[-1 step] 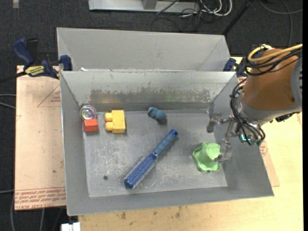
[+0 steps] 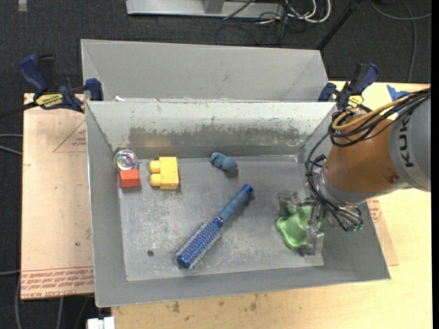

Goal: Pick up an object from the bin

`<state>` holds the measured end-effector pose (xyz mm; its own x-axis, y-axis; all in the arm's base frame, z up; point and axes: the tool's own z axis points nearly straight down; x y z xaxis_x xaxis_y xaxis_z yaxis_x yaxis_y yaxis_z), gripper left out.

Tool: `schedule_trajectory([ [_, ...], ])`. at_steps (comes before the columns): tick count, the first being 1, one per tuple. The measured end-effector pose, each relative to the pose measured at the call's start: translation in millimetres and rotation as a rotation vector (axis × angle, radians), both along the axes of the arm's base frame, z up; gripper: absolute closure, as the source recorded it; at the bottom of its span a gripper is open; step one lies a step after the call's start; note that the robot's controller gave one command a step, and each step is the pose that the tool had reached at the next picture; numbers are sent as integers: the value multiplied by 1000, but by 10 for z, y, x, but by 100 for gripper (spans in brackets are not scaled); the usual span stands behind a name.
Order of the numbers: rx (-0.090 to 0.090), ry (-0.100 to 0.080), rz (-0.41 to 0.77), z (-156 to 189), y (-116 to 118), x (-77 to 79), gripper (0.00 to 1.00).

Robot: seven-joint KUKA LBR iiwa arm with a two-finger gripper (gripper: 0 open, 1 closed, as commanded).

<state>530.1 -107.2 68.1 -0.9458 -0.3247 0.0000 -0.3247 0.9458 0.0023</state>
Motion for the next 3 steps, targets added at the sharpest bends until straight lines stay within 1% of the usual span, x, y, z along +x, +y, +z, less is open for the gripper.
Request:
schedule_trajectory([
  [1,1,-7,536,32,-114,83,0],
  [2,2,-9,536,53,-99,94,100],
  [3,-7,-12,598,1654,-242,-87,100],
])
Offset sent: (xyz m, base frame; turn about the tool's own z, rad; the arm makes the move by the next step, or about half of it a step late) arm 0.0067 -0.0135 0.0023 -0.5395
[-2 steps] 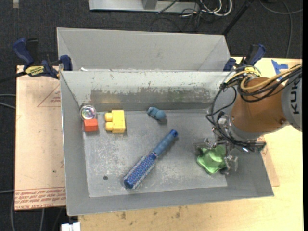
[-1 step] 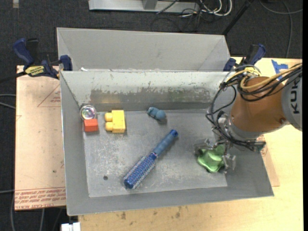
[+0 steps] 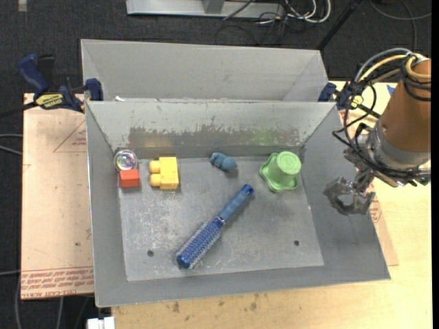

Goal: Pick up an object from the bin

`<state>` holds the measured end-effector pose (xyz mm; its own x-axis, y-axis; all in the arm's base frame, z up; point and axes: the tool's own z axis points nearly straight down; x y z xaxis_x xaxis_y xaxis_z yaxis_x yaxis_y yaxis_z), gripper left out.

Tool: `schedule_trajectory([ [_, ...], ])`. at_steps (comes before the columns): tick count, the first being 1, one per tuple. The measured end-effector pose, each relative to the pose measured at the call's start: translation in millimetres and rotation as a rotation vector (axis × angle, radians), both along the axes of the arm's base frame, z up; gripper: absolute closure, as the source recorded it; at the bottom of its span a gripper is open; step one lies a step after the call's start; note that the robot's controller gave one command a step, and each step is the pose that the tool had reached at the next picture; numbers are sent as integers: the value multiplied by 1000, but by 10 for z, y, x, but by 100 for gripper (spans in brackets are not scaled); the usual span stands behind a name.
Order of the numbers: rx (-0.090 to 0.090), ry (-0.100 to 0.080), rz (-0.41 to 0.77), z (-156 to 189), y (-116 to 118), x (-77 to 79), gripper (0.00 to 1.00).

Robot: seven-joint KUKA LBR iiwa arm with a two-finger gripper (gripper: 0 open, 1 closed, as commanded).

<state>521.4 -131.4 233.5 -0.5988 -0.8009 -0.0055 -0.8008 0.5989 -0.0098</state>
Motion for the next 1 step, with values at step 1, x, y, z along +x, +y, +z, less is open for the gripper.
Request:
schedule_trajectory([
  [1,4,9,1,-48,9,-12,0],
])
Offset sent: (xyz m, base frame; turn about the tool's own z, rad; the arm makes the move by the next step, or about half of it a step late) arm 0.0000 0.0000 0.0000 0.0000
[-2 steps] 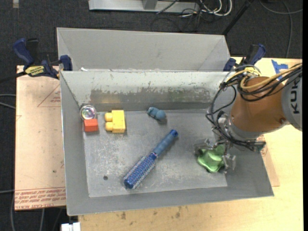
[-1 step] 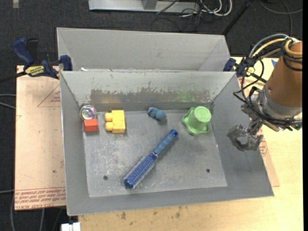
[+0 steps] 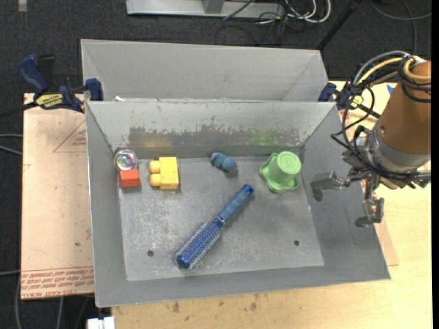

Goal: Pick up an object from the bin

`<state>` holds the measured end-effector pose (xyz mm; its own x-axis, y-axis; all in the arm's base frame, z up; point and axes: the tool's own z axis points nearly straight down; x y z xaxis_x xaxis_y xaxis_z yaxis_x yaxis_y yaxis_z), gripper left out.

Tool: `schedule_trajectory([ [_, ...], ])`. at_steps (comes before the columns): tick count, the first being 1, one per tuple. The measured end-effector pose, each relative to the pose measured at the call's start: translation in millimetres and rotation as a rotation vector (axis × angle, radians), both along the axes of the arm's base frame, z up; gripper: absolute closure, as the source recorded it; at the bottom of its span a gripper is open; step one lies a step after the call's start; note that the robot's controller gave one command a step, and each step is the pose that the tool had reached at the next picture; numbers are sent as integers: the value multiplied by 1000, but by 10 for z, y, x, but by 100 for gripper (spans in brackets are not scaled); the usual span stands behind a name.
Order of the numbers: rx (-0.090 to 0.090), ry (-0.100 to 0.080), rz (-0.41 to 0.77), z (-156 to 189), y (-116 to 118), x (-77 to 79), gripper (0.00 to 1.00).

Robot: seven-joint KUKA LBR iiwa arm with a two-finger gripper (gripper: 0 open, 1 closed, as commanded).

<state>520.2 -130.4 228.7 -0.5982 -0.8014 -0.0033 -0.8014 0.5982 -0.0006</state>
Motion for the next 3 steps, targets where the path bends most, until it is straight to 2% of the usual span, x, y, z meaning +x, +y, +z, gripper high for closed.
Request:
schedule_trajectory([
  [1,3,10,164,-1087,483,-191,0],
  [2,5,-2,177,-1178,1557,230,0],
  [3,0,-2,271,-980,1699,257,0],
])
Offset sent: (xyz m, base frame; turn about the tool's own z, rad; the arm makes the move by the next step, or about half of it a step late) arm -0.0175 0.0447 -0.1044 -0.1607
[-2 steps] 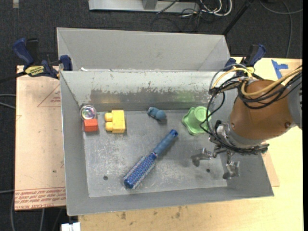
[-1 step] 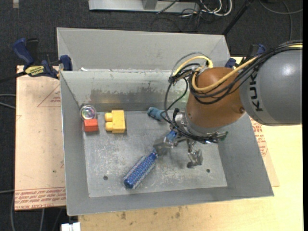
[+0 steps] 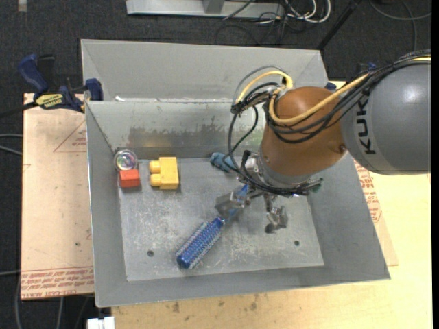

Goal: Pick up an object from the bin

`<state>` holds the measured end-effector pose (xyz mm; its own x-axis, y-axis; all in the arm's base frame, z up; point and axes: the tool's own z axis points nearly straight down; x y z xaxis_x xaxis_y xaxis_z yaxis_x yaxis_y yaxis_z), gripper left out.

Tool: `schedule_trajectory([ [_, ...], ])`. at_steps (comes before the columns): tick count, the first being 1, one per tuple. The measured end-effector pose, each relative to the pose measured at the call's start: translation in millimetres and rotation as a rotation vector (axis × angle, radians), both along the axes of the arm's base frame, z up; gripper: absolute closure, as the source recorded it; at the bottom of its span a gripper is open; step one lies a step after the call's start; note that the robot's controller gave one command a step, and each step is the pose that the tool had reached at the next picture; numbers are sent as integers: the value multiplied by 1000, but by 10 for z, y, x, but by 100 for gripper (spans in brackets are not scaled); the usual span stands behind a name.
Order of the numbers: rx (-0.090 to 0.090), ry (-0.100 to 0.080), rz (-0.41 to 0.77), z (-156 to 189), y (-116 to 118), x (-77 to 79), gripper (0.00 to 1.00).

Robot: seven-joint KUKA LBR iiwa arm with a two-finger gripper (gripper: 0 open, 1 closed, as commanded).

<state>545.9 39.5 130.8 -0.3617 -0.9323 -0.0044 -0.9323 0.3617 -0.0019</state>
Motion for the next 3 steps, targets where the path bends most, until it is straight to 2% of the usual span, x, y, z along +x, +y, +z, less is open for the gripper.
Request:
schedule_trajectory([
  [1,0,0,80,-438,38,486,0],
  [2,1,-1,78,-417,39,486,100],
  [3,-1,-7,56,1056,91,315,100],
])
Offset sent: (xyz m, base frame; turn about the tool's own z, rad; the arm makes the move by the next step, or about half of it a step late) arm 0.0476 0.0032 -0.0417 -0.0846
